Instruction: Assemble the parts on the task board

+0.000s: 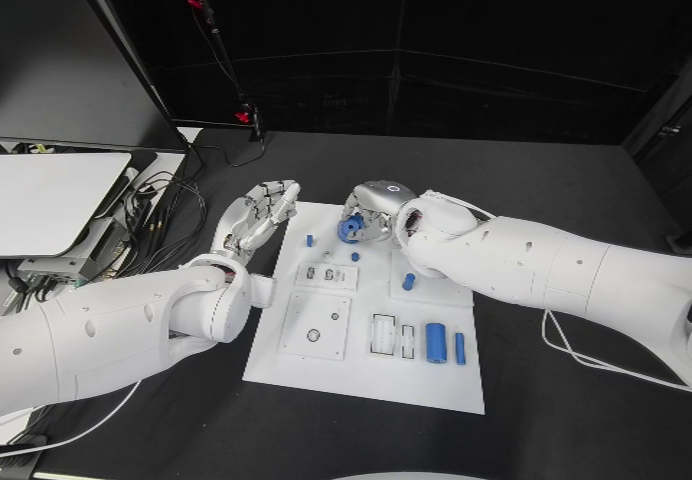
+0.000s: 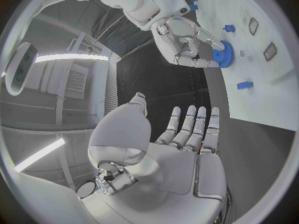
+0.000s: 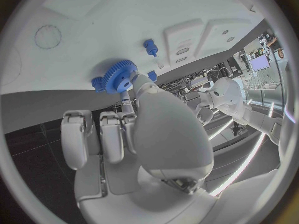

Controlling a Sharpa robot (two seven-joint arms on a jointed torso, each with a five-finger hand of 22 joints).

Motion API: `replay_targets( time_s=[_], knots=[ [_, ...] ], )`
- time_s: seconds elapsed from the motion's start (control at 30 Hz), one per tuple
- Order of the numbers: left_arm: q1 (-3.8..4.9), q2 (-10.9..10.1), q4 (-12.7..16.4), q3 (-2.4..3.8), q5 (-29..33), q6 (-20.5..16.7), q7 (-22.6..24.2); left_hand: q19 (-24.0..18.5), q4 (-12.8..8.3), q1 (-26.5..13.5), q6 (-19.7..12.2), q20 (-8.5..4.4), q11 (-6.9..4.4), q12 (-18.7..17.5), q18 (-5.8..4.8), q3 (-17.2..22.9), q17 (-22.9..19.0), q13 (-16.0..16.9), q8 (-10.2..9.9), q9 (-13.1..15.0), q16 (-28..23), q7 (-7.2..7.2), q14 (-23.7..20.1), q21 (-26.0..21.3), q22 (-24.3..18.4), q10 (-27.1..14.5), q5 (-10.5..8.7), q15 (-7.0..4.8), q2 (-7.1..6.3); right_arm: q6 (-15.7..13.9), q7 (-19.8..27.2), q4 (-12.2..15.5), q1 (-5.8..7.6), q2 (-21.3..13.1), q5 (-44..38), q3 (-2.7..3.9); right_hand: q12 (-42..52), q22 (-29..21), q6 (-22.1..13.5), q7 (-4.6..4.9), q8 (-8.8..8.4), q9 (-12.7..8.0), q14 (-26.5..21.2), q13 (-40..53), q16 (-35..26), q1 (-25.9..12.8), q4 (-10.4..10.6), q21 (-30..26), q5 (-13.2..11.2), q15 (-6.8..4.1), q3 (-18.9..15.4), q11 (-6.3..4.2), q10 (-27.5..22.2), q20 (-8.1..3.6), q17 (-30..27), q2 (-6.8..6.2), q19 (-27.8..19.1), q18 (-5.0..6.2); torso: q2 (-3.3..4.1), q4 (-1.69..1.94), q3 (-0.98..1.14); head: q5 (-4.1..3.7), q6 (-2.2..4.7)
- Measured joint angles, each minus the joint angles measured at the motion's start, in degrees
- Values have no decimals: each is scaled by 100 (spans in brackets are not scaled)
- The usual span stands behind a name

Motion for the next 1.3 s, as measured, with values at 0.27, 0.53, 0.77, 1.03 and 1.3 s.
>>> replay_targets(
  time_s=[0.27, 0.53, 0.77, 1.03, 1.3],
  knots=[
    [0, 0, -3, 0, 0, 4, 0, 0, 0, 0, 0, 0, 0, 0, 0, 0, 0, 0, 0, 0, 0, 0, 0, 0, 0, 0, 0, 0, 0, 85, -44, -39, -4, 17, 0, 1, 0, -1, -296, -69, -589, -94, -21, 0, 0, -123, -58, -49, -56, 84, -21, 91, -12, 63, -1, 25, -1, 0, -1, 1, -1, -4, -1],
    [0, 4, -7, 0, 0, 9, 0, -21, 0, 0, 0, 21, 0, 0, 0, 0, -5, 0, 0, -7, 0, 0, 0, 0, 0, 0, 23, 0, 0, 232, -190, -51, -27, 23, -9, -11, 0, 0, -899, -121, -750, -120, -22, 0, 0, -179, -93, -110, -129, 84, -49, 25, -13, 63, -1, -67, -1, 1, -1, 3, 0, -17, 6],
    [0, 10, -15, -2, 0, 14, 0, -21, -16, 0, 0, 21, 0, 0, 0, -15, -5, -5, 0, -7, 0, 0, 0, 23, 0, 0, 22, 0, 0, 241, -233, -19, -27, 3, -16, -8, 0, -1, -957, -117, -750, -120, -21, 0, 0, -189, -70, -111, -163, 84, -72, 26, -12, 63, -1, -118, -1, 1, -2, 2, 0, -21, 9],
    [0, 15, -21, -5, 0, 23, 0, -42, -16, 30, 0, 0, 0, 0, 0, -15, -16, -5, 22, -16, 0, 0, 0, 23, 0, 0, 22, 0, 31, 124, -199, 87, -60, -92, -9, -11, 0, -1, -978, -98, -760, -108, -21, 0, 0, -226, -48, -111, -185, 84, -94, 26, -12, 63, -2, -155, -2, 1, -2, -1, 1, -32, 14],
    [0, 11, -26, -10, 0, 34, 0, -42, -16, 30, 0, 0, 0, 23, 0, -15, -26, -14, 22, -23, 23, 0, 0, 23, 0, 0, 50, 0, 30, -344, 19, 188, -86, -210, 96, -14, 0, -1, -1034, -90, -759, -105, -22, 0, 0, -283, -9, -111, -185, 84, -132, 26, -12, 62, -2, -144, -2, 1, -2, -2, 2, -41, 20]
  ],
)
